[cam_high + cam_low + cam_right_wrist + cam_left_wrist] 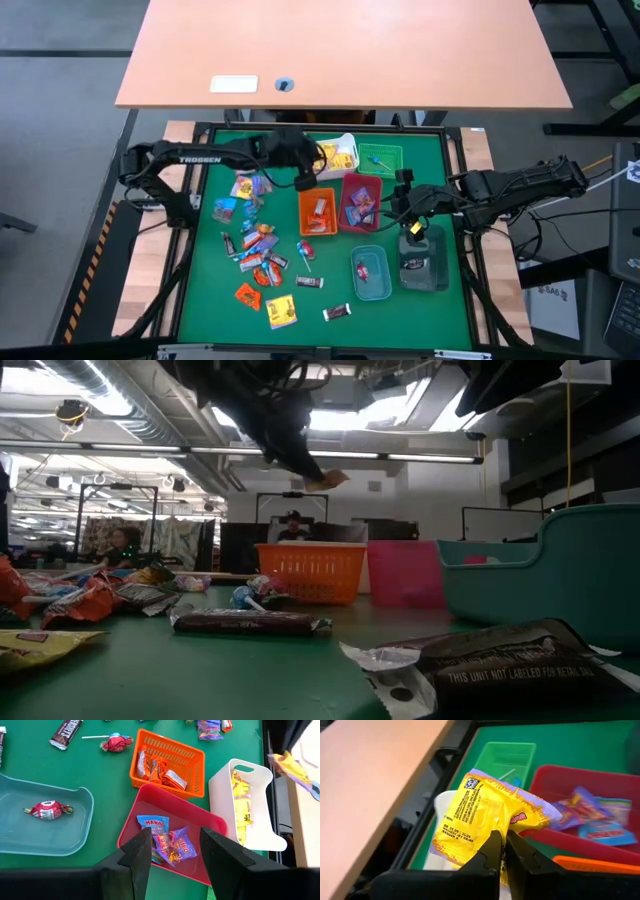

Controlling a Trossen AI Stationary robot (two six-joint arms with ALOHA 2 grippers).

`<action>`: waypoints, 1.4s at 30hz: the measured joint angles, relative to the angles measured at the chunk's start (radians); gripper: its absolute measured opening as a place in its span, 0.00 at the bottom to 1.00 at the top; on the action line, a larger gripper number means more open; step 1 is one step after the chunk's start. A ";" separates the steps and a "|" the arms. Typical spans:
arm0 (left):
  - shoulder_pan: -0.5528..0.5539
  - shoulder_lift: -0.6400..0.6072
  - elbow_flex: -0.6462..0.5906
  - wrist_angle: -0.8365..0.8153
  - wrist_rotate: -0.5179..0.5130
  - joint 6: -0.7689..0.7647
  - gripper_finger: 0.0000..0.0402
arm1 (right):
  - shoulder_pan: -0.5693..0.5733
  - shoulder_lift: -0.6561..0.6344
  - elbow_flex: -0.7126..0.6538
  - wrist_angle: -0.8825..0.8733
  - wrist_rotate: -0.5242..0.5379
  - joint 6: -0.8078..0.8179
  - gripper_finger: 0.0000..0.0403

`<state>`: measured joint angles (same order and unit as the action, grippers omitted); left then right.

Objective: Sort candy
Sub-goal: Put the yellow bag of candy into the white bin, then put the purple bag of candy into the red bin

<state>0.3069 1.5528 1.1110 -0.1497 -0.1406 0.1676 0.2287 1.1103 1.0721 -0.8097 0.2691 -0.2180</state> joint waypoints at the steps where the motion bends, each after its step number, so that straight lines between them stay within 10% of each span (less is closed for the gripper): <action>1: 0.009 0.001 0.000 0.000 0.000 0.000 0.00 | 0.000 0.000 0.000 0.000 0.000 0.000 0.41; 29: 0.066 -0.024 0.000 -0.020 -0.005 -0.098 0.31 | 0.000 0.000 0.000 -0.001 0.000 0.000 0.41; 42: 0.126 -0.252 0.000 -0.404 -0.007 -0.194 0.31 | 0.000 0.000 0.000 0.000 0.000 0.000 0.41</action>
<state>0.4330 1.3007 1.1107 -0.5536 -0.1478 -0.0261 0.2287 1.1103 1.0721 -0.8101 0.2687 -0.2180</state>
